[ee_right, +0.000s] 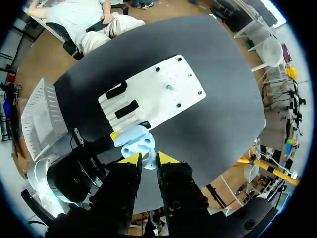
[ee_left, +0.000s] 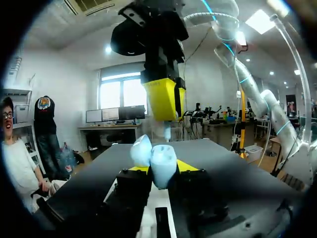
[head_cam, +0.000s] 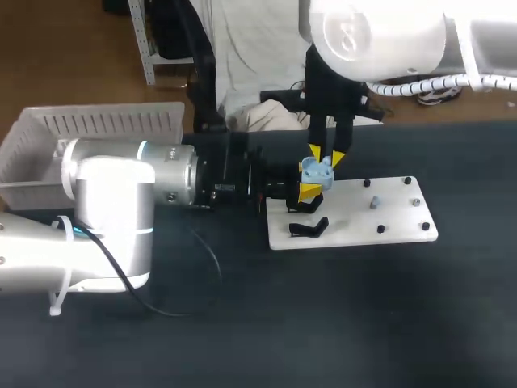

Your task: Pick up each earbud case from the left stands, insert the matching earbuds, close the lid, and place the case in the box.

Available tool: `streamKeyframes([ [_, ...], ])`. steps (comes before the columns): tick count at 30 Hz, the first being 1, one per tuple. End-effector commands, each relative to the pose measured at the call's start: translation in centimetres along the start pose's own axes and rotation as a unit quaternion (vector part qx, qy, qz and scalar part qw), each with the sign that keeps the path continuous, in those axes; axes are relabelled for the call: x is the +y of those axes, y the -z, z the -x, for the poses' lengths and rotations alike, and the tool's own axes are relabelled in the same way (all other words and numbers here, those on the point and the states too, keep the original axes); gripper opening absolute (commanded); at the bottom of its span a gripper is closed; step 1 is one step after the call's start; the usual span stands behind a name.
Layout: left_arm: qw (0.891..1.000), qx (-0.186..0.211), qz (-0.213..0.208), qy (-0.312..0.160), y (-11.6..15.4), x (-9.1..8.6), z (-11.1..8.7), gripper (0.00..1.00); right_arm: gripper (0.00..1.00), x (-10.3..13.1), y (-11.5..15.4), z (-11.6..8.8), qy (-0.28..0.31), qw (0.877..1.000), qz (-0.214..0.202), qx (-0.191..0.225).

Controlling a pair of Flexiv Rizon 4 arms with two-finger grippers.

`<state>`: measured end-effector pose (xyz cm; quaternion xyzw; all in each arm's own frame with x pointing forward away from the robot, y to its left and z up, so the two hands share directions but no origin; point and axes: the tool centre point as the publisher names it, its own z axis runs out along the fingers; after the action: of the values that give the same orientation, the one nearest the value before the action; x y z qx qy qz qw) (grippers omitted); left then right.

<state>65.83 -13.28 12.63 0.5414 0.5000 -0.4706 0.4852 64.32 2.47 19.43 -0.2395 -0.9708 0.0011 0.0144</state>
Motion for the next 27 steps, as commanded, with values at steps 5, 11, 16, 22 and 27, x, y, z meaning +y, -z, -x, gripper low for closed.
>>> streamKeyframes([
  [5, 1.000, -0.001, 0.005, -0.002, -0.1, -0.2, 0.0, 0.00, 0.00, 0.1, 0.9, -0.3, -0.051, 0.998, 0.031, -0.006],
  [11, 1.000, -0.001, 0.005, -0.002, -0.1, -0.2, 0.0, 0.00, 0.00, 0.3, 1.3, -0.6, -0.093, 0.995, 0.007, -0.024],
  [16, 1.000, -0.001, 0.005, -0.002, -0.1, -0.2, 0.0, 0.00, 0.00, 0.7, 0.5, -0.6, -0.116, 0.993, -0.014, -0.016],
  [22, 1.000, -0.001, 0.005, -0.002, -0.1, -0.2, 0.0, 0.00, 0.00, 1.0, 0.5, -0.4, -0.126, 0.991, -0.018, -0.046],
  [27, 1.000, -0.001, 0.005, -0.002, -0.1, -0.2, 0.0, 0.00, 0.00, 0.9, 0.1, -0.1, -0.131, 0.990, -0.020, -0.045],
])
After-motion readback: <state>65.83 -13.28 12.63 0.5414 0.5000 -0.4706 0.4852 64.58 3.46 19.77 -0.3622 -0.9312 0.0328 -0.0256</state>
